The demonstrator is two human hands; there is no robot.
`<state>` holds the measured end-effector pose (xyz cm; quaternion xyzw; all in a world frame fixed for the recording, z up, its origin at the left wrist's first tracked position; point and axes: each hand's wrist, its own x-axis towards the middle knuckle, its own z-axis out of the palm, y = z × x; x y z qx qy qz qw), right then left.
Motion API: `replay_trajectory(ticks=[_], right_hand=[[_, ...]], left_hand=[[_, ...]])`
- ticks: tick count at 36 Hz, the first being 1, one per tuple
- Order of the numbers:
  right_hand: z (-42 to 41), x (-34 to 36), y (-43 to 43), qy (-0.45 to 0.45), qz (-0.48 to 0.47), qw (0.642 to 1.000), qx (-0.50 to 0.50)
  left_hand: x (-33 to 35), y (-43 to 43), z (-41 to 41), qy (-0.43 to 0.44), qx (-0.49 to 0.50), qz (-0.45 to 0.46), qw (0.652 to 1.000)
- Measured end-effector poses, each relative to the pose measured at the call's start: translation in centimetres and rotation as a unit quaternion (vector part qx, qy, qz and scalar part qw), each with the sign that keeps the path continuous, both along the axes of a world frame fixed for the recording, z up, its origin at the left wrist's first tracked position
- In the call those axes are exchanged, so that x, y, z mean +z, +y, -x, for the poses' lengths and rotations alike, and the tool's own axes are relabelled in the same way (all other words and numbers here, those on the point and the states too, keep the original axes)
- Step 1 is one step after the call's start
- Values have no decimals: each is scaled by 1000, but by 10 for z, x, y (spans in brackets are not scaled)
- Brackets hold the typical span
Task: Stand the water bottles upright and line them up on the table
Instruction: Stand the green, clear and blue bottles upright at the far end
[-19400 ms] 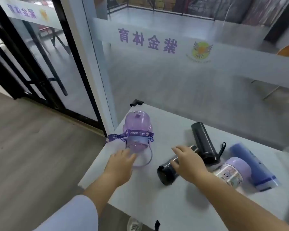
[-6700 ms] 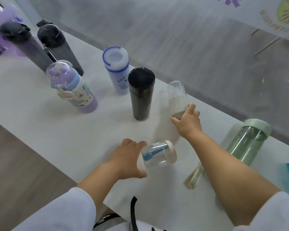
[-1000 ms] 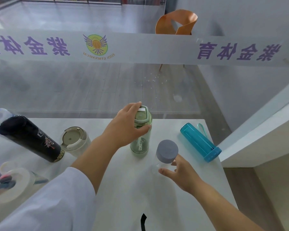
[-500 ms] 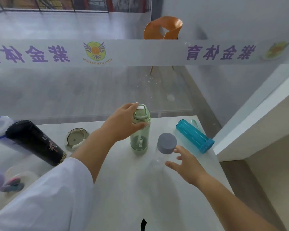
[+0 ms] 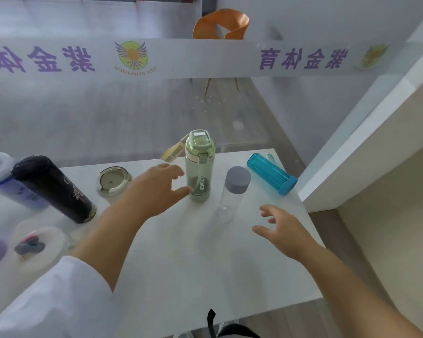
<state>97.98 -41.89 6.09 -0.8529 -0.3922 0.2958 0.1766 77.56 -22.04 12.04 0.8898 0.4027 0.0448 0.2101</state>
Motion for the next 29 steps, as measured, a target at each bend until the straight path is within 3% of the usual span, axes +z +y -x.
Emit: replay_trajectory(ticks=[6,14,23,29], right_hand=[[-18,-7,-12,-10,51,998,24],[-78,-24,-15,-35,113,991,56],[-162,-57,13,-180,26,983,32],[-185,-84,36,-183,26,982,37]], left_hand=[[-42,-24,10,104,-2,72,992],[-85,-54,-28,136,38,125,982],[-111,-80,-79,147,97,152,972],[-120,-90,-96,177,126,147,965]])
